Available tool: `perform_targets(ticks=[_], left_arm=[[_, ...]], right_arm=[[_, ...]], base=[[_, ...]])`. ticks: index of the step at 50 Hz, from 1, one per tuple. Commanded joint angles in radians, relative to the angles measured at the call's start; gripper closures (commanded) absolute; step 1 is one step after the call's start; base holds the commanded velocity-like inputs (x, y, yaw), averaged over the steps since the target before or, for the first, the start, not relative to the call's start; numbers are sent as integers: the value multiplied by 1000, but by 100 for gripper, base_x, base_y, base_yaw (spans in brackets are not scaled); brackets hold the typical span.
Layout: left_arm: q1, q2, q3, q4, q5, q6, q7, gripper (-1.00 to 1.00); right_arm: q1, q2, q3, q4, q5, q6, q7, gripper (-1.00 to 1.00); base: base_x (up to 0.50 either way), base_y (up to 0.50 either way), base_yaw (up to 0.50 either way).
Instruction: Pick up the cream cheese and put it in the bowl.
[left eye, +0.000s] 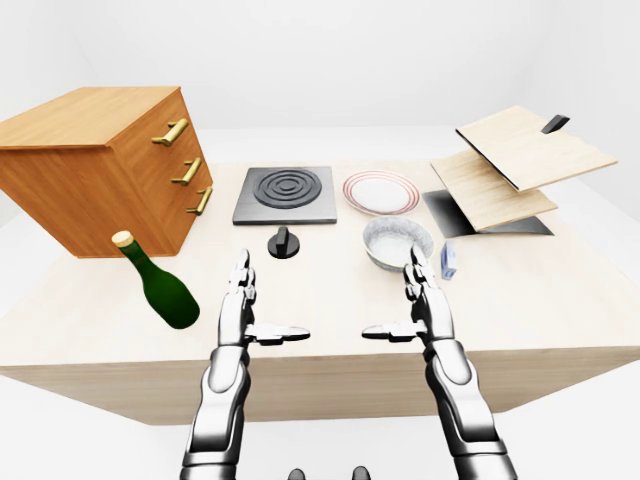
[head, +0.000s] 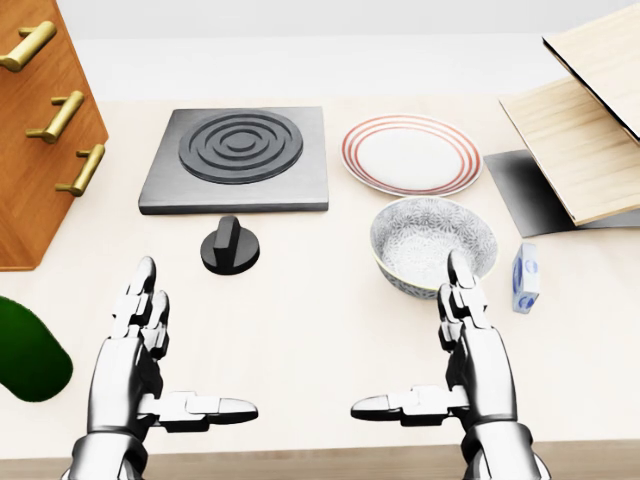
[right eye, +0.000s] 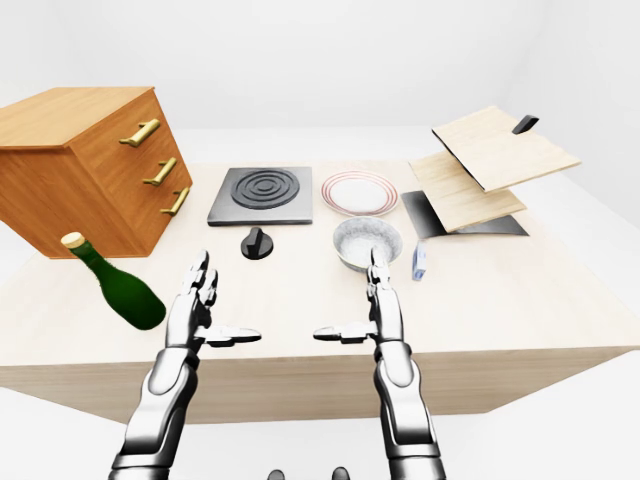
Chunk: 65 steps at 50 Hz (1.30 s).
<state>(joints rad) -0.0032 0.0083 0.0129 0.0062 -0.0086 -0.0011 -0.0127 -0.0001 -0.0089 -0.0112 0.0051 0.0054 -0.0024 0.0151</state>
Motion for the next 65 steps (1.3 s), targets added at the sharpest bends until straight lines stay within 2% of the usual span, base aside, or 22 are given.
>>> perform_targets(ticks=[1, 2, 5, 9, 11, 14, 19, 24, 30, 42, 48, 51, 52, 55, 57, 59, 61, 65], left_arm=[[-12, 9, 19, 33, -7, -14, -20, -100], [-13, 9, 19, 41, -4, -18, -19, -100], [-15, 10, 20, 51, -2, -23, -20, -100], [-23, 12, 23, 62, -1, -27, -18, -100], [-19, 11, 21, 52, 0, -20, -19, -100], [-14, 9, 18, 40, 2, -15, -18, -100], [-13, 10, 20, 34, 0, -13, -19, -100], [-14, 9, 21, 47, -1, -21, -19, -100], [-15, 10, 21, 47, -2, -19, -18, -100], [-14, 10, 22, 15, -6, 9, -19, -100], [-15, 10, 22, 16, -8, 10, -20, -100], [-15, 10, 21, 14, -8, 10, -20, -100], [-14, 10, 21, 13, -8, 10, -20, -100], [-17, 10, 22, 23, -8, 3, -19, -100], [-16, 9, 22, 19, -9, 7, -19, -100], [-15, 10, 22, 19, -10, 7, -20, -100], [-15, 9, 21, 19, -10, 7, -20, -100], [-13, 9, 20, 19, -11, 5, -21, -100]], right_arm=[[2, -12, -17, 14, 2, -5, 36, -100], [-4, -10, -20, 25, 18, 12, 48, -100], [-16, -12, -24, 58, 4, -12, 33, -100], [-17, -14, -27, 50, -4, -13, 24, -100], [-13, -15, -27, 37, -4, -10, 26, -100], [-12, -16, -28, 43, -8, -21, 27, -100], [-11, -15, -34, 30, 15, -3, 37, -100], [-12, -15, -36, 38, 33, -2, 48, -100], [-12, -16, -36, 36, 35, -1, 51, -100], [-14, -18, -41, 27, 39, 3, 53, -100], [-18, -19, -43, 29, 41, 6, 54, -100], [-19, -16, -46, 30, 46, -3, 50, -100], [-20, -20, -40, 40, 14, -25, 33, -100], [-21, -16, -34, 51, 10, -37, 34, -100], [-22, -16, -31, 53, 8, -34, 36, -100], [-20, -16, -33, 41, 20, -5, 45, -100], [-19, -16, -32, 43, 21, -17, 48, -100], [-18, -16, -34, 35, 33, -4, 57, -100]], base=[[0, 0, 0], [0, 0, 0], [0, 0, 0], [0, 0, 0], [0, 0, 0], [0, 0, 0], [0, 0, 0], [-2, -48, 0], [-3, -50, 0], [-3, -50, 0], [-3, -50, 0], [-3, -50, 0], [0, -3, 0], [0, 0, 0], [0, 0, 0], [0, 0, 0], [0, 0, 0], [50, -8, 0]])
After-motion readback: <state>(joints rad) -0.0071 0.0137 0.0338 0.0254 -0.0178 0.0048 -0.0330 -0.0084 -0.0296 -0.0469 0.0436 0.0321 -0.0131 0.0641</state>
